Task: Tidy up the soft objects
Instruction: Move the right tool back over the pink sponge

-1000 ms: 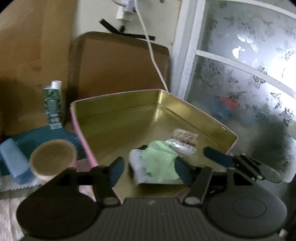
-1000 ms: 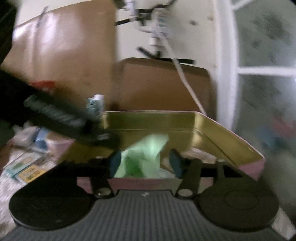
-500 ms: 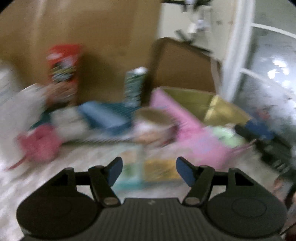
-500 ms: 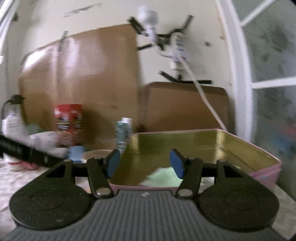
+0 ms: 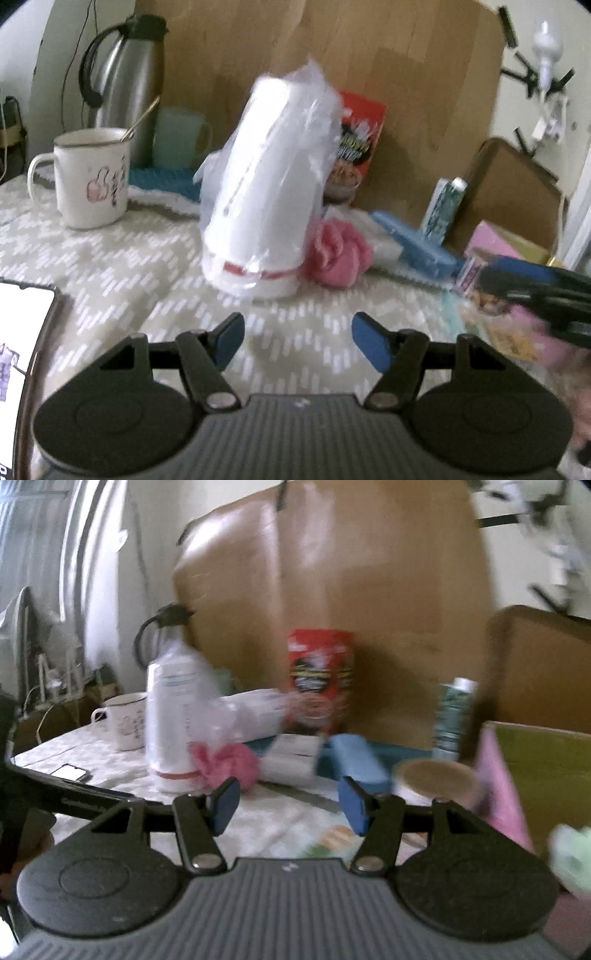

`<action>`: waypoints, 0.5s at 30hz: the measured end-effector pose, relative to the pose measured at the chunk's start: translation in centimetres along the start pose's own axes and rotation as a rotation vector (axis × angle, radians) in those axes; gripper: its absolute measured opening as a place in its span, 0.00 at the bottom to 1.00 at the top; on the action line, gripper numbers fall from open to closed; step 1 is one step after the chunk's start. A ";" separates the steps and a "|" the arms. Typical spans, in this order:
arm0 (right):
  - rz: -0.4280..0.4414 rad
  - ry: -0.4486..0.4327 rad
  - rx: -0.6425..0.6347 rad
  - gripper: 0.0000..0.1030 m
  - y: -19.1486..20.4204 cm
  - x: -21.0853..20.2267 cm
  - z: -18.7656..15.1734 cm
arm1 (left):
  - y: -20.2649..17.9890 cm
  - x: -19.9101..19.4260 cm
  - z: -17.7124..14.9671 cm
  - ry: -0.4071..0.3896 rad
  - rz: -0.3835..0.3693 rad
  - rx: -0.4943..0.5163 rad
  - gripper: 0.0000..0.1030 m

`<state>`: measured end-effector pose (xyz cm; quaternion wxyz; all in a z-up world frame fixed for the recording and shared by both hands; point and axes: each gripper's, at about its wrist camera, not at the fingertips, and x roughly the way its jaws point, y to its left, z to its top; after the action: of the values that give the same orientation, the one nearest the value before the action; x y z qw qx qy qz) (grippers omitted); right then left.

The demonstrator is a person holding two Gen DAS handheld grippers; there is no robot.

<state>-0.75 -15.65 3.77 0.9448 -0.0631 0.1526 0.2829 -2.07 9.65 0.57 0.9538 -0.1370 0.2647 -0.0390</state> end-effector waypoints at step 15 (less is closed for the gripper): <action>0.082 0.183 -0.219 0.52 4.2 11.2 1.0 | 1.1 -2.2 -0.4 -0.137 -0.105 -0.047 0.72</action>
<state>6.07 -6.13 0.92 0.9021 -0.1850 0.2087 0.3293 -4.11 10.92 1.03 0.9628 -0.1755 0.1920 -0.0735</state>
